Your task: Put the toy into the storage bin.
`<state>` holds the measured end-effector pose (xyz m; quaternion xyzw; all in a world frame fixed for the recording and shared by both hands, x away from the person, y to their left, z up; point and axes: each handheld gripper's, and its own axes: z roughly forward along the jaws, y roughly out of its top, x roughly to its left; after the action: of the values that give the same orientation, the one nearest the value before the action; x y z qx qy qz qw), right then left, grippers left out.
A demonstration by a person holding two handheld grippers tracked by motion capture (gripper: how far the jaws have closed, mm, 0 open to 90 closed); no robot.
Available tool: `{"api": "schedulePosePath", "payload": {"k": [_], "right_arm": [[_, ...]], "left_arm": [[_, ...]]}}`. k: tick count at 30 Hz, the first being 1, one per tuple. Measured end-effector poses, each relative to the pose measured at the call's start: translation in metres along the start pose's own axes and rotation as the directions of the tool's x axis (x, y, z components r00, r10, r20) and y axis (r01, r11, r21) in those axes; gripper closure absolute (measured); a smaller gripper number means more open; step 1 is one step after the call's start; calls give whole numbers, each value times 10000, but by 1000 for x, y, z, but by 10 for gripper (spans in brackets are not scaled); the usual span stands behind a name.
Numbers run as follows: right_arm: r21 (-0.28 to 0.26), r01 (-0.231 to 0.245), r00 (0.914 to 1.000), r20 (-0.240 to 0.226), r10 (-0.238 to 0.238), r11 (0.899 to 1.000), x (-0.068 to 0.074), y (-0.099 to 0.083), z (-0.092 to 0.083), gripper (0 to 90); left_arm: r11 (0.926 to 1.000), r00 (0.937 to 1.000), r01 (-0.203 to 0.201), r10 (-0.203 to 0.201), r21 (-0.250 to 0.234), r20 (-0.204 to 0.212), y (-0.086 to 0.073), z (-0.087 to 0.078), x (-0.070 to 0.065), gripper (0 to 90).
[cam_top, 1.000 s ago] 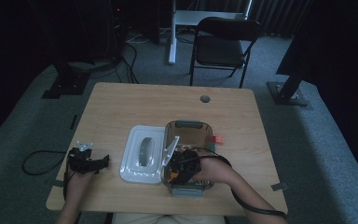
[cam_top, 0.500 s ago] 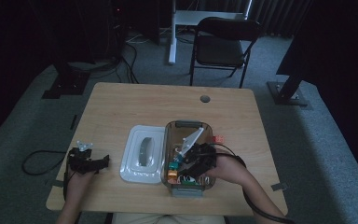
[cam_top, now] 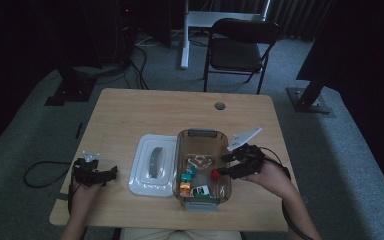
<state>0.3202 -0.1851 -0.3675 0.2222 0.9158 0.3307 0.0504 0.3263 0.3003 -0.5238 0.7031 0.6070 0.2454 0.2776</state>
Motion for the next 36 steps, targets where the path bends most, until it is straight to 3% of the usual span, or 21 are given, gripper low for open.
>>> {"api": "schedulePosePath", "payload": {"k": [7, 12, 17, 21, 29, 31, 35, 36], "right_arm": [[-303, -962, 9917, 825, 985, 9949, -22, -24, -16, 491], [-316, -1797, 9733, 1392, 1824, 9832, -44, -40, -13, 491], [-295, -2490, 9553, 1570, 2505, 9681, -66, -52, 0, 491], [-313, -3162, 9302, 1861, 3164, 9482, -84, -57, 13, 484], [-353, -4373, 8675, 2469, 4319, 8986, -114, -56, 41, 460], [-418, -4754, 8392, 2782, 4672, 8788, -120, -56, 49, 459], [-543, -5288, 8064, 2792, 5213, 8470, -130, -58, 62, 449], [-529, -5355, 8023, 2798, 5273, 8428, -132, -58, 65, 439]], "left_arm": [[10000, 10000, -3, 3, 3, -3, 0, 0, 0, 20], [10000, 10000, 1, -1, 1, -3, 0, 0, 0, 20], [10000, 10000, 0, 0, 2, -2, 0, 0, 0, 20], [10000, 10000, -1, 1, 2, -1, 0, 0, 0, 20], [10000, 10000, -1, 1, 0, -2, 0, 0, 0, 20], [10000, 10000, -1, 1, 1, -2, 0, 0, 0, 20], [10000, 10000, -1, 1, 4, -3, 0, 0, 0, 20], [10000, 10000, 0, 0, 5, -4, 0, 0, 0, 20]]}}
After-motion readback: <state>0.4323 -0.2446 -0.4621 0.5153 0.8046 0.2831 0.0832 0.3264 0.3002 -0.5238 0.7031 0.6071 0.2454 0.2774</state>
